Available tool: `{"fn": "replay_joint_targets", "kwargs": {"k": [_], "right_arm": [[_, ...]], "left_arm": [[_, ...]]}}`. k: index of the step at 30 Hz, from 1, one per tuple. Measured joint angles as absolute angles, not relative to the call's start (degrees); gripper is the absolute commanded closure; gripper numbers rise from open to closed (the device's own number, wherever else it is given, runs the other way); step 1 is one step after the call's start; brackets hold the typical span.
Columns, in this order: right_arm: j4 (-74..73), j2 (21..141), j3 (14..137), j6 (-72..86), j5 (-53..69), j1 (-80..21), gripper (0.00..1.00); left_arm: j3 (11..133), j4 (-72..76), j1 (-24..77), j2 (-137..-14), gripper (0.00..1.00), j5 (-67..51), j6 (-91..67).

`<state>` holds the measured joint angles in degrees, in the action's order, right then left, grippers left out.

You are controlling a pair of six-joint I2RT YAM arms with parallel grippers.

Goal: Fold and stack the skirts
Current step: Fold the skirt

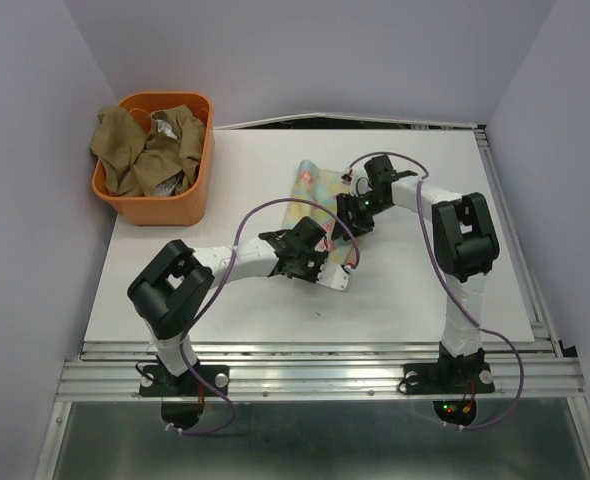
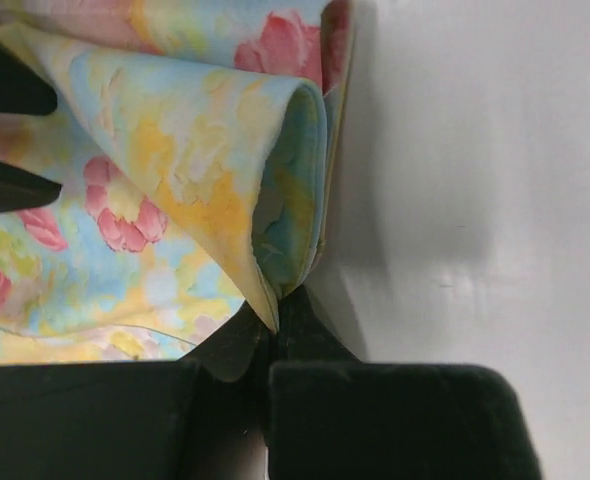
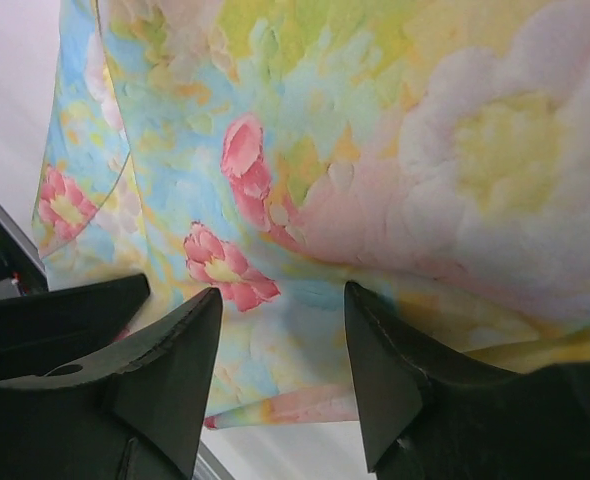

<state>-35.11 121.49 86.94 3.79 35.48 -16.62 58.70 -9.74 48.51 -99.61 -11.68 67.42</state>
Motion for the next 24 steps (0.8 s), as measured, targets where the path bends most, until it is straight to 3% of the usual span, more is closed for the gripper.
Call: {"fn": "replay_joint_targets", "kwargs": {"k": [9, 24], "right_arm": [[-37.60, 116.11, 87.35, 2.48, 33.93, -17.63, 0.36], [-21.78, 120.49, 87.11, 12.05, 48.73, -20.73, 0.40]], "left_arm": [[61.67, -24.86, 51.64, -98.41, 1.00, -17.43, 53.56], [71.50, -36.60, 51.64, -98.43, 1.00, -23.77, 44.56]]}}
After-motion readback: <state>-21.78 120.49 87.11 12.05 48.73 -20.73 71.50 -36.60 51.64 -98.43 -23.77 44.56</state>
